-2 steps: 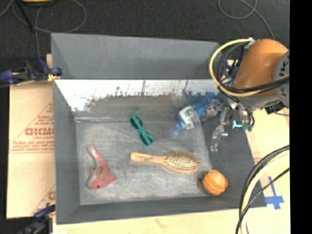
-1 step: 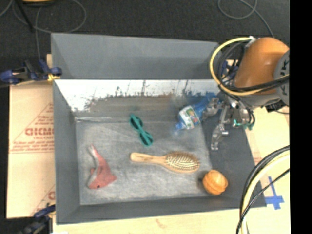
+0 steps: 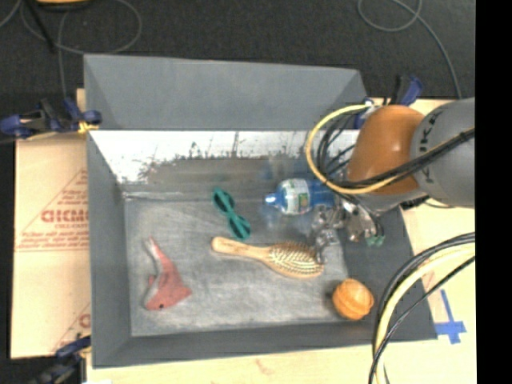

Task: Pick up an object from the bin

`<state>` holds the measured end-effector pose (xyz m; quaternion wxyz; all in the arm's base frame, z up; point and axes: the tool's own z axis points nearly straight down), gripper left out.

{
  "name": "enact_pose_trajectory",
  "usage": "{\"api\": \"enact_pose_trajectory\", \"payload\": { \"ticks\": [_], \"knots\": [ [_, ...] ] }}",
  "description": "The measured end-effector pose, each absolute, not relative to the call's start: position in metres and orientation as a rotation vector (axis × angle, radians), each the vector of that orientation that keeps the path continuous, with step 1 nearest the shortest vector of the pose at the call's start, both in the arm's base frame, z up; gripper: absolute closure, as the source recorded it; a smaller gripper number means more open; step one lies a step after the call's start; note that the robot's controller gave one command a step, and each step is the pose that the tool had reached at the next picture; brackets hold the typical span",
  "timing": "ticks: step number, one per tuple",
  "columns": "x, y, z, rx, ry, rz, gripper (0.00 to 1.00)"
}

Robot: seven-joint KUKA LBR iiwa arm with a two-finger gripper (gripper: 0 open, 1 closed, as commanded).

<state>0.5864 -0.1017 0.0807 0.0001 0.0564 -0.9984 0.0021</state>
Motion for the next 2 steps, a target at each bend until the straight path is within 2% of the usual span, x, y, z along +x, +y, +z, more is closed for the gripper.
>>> {"api": "enact_pose_trajectory", "payload": {
  "ticks": [1, 2],
  "knots": [
    [0.586, -0.102, 0.081, 0.178, -3.136, 0.007, 1.00],
    [0.583, -0.093, 0.129, 0.203, -3.133, 0.002, 1.00]
  ]
}}
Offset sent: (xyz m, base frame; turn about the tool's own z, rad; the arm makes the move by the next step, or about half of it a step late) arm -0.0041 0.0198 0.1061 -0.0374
